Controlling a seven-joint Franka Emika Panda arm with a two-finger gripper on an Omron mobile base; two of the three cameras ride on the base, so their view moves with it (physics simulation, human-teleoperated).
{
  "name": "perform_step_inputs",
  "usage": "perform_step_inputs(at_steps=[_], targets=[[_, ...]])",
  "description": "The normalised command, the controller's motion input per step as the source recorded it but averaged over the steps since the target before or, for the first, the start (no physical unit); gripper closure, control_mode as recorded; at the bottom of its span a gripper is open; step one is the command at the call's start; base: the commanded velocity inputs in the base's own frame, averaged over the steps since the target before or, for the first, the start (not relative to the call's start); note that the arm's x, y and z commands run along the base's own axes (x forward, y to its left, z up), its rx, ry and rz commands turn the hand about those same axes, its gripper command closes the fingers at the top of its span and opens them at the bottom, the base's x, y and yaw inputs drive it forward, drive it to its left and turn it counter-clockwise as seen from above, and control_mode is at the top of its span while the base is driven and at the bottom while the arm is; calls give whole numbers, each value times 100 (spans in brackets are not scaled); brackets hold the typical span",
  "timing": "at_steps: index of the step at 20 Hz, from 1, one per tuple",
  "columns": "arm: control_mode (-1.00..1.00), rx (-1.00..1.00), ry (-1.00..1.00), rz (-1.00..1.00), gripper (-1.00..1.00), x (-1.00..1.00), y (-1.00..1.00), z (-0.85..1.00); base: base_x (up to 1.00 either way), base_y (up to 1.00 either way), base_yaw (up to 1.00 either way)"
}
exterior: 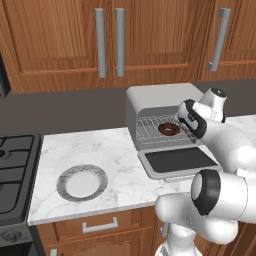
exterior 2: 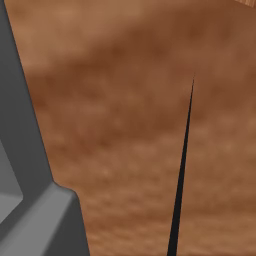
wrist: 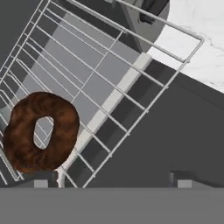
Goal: Pick up the bagel from the plate, place it on the toaster oven rack, close the door, and set the timer.
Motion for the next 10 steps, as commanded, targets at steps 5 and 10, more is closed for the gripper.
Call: perform_step_inputs(at_steps=[5,10], targets=[[-100,0,-12,25,-100,-87,-3,0,0,0,0],[-100,0,-18,28,-100,-72,7,-18,0,0,0]])
